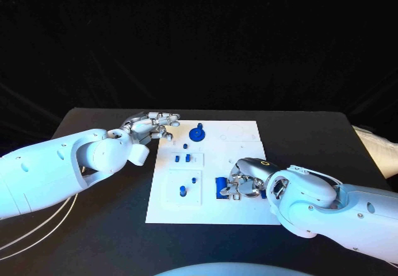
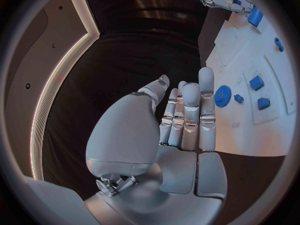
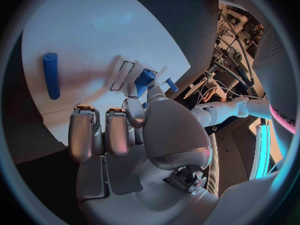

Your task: Assemble the parts on the task board

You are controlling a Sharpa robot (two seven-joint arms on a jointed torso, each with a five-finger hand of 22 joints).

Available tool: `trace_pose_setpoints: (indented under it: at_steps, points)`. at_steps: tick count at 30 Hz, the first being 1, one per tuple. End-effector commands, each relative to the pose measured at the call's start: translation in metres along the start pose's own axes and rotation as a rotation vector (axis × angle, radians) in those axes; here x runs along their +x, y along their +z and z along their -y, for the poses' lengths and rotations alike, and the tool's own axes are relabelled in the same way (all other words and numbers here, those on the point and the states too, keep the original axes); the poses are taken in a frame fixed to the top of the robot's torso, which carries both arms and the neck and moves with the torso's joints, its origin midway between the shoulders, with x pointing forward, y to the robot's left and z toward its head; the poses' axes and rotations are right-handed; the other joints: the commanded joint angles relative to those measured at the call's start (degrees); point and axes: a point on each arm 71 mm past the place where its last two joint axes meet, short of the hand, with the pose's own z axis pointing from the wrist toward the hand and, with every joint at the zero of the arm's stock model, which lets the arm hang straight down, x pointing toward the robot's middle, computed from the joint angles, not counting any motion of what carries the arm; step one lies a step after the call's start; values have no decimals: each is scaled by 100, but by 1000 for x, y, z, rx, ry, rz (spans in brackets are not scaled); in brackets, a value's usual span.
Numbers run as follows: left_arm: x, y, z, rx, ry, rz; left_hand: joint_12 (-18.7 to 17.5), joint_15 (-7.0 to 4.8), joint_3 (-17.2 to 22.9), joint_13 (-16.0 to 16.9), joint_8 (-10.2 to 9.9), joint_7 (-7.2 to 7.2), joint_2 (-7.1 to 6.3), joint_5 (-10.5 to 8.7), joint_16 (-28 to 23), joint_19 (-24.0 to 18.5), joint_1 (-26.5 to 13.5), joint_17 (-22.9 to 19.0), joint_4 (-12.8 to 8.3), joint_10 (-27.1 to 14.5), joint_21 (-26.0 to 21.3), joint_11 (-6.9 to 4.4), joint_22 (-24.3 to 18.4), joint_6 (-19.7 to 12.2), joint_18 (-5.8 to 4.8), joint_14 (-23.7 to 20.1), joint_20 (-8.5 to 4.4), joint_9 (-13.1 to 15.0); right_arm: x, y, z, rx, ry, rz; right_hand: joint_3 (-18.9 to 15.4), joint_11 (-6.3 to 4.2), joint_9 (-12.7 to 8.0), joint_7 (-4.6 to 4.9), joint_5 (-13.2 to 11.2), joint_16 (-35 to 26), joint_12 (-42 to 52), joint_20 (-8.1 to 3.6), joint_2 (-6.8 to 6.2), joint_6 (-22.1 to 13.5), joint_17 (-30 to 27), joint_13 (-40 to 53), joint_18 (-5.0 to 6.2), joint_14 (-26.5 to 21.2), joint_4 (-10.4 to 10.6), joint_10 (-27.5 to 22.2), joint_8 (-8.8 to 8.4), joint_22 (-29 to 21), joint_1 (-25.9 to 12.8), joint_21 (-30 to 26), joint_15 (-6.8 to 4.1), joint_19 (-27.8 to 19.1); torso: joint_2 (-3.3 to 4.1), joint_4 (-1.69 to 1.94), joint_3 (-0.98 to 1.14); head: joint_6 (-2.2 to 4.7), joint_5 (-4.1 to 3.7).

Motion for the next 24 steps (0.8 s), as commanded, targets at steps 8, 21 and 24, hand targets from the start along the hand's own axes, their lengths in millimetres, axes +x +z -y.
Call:
trace_pose_setpoints:
  at_steps: [8,21,24]
  points:
    - [2,0,0,1,-2,-20,32,-7,-30,9,39,3,4,25,18,29,34,2,12,-28,-34,-9,-7,-44,67,-6,18,-1,-9,-14,10,-26,86,81,-253,71,5,47,326,-115,-245,15,-106,-195,255,-123,-33,331,221,-68,-81,-154,-346,-80,8,-87,-6,-2,4,3,-18]
    - [2,0,0,2,-2,-20,32,-7,-30,9,39,3,4,25,18,29,34,2,12,-28,-34,-9,-7,-44,67,-6,18,-1,-31,-40,54,85,82,80,-322,196,-66,201,630,-240,-623,107,-58,-574,146,-328,-3,304,68,-248,-364,-293,78,-168,110,-164,-6,-20,1,63,-115]
    - [2,0,0,3,-2,-19,32,-7,-30,9,39,3,4,25,18,29,34,2,12,-28,-34,-9,-7,-44,67,-6,18,-1,-32,-43,64,118,23,62,-325,201,-72,208,647,-286,-730,116,-43,-571,102,-396,5,291,49,-291,-378,-332,122,-192,117,-187,-6,-28,8,68,-138]
